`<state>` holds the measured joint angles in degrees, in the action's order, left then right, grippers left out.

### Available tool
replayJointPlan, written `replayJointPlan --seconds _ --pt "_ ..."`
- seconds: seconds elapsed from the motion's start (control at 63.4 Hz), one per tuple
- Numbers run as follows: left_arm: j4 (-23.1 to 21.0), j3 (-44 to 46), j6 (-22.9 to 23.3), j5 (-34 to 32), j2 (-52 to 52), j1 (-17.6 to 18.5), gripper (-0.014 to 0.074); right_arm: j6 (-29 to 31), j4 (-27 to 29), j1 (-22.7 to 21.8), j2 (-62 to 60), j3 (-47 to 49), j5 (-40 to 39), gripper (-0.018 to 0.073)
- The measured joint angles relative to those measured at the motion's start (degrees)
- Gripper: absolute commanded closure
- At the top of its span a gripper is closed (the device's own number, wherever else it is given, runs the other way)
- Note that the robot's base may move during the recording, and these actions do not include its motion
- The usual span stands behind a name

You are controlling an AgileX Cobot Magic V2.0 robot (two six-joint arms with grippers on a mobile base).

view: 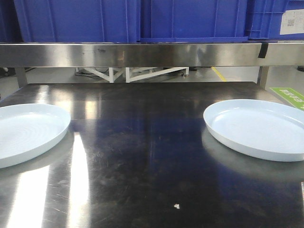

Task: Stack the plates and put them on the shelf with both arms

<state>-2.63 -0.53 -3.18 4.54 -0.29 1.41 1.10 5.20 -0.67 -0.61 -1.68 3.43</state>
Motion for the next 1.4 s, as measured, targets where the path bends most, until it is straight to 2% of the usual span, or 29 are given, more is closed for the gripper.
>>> replayJointPlan --seconds 0.504,0.631,0.678,0.757,0.82,0.883,1.04,1.261,1.403 --pt "0.0 0.0 0.0 -0.87 0.0 0.0 0.0512 0.0 0.0 0.0 0.0 0.0 0.0 0.051" --pt "-0.17 0.0 0.0 -3.98 0.0 0.0 0.0512 0.0 0.0 0.0 0.0 0.0 0.0 0.051" --pt "-1.22 0.0 0.0 -6.12 0.0 0.0 0.0512 0.0 0.0 0.0 0.0 0.0 0.0 0.051" --pt "-4.6 0.0 0.0 -13.31 0.0 0.0 0.0512 0.0 0.0 0.0 0.0 0.0 0.03 0.051" --pt "-6.11 0.61 0.0 -14.76 0.0 0.0 0.0512 0.0 0.0 0.0 0.0 0.0 0.03 0.051" --pt "-6.67 3.38 0.0 -12.05 0.14 0.0 0.0512 0.0 0.0 0.0 0.0 0.0 0.03 0.051" --pt "-4.76 19.6 0.0 2.49 7.73 0.0 0.0512 0.0 0.0 0.0 0.0 0.0 0.03 0.051" --pt "-4.06 42.78 0.0 25.24 30.34 0.0 0.0512 0.0 0.0 0.0 0.0 0.0 0.03 0.051" --pt "-3.9 54.47 -0.9 37.46 45.6 0.0 0.0511 0.0 0.0 0.0 0.0 0.0 0.03 0.051"
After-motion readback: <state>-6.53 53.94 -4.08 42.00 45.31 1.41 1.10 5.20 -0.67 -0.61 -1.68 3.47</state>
